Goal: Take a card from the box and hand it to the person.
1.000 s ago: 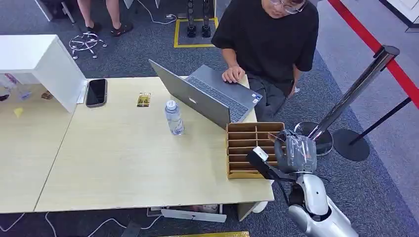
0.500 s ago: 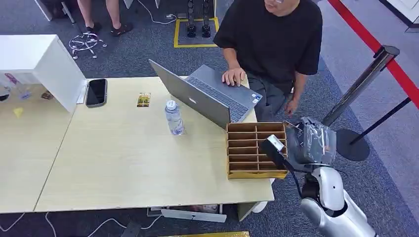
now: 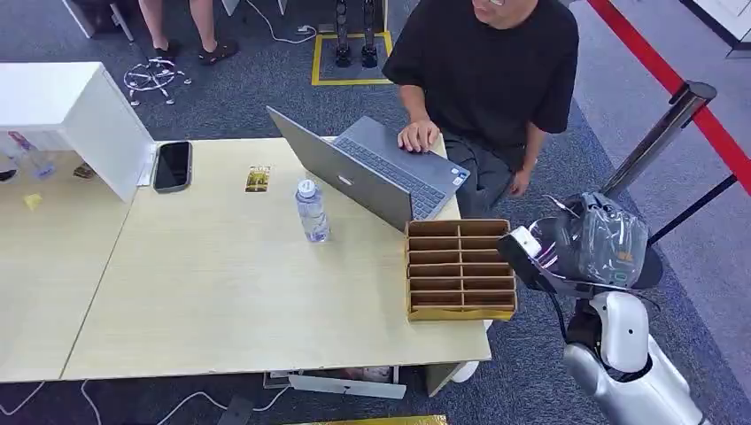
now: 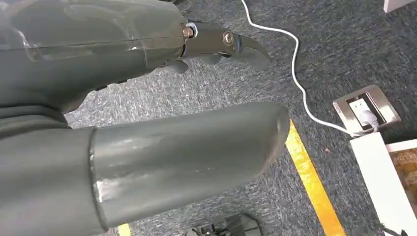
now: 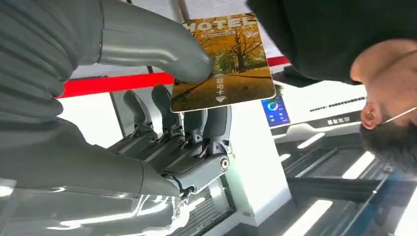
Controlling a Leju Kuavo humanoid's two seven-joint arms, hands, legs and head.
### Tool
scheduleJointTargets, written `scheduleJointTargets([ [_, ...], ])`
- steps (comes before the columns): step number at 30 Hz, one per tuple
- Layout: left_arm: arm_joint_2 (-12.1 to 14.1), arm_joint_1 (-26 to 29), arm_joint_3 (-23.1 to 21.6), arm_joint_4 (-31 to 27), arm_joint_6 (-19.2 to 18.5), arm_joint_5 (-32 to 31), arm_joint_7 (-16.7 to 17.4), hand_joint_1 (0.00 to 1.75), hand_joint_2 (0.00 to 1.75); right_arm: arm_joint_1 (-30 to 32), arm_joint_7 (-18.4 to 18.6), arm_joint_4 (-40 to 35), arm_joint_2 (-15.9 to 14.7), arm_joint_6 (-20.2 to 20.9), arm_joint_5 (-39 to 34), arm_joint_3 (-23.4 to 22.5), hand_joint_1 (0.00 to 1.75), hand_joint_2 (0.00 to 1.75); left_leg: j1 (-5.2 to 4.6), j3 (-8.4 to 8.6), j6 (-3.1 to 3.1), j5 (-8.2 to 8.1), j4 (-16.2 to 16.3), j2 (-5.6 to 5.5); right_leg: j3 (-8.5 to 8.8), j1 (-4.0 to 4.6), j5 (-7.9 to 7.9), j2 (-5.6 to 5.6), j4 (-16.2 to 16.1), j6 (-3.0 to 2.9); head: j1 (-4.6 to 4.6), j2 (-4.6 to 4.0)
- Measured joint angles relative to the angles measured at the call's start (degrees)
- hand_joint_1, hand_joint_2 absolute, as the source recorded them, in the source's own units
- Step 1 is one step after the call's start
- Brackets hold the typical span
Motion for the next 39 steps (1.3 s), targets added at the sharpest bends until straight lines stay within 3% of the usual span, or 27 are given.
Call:
scheduleJointTargets([
  [39, -0.1, -0.1, 0.0, 0.0, 0.0, -0.2, 0.5, 0.0, 0.0, 2.0, 0.0, 11.0, 0.1, -0.1, -1.3, -1.2, 1.34, 1.75, 0.0, -0.02, 0.0, 0.0, 0.0, 0.0, -0.01, 0.0, 0.0, 0.0, 0.0, 0.0, -0.02, 0.0],
])
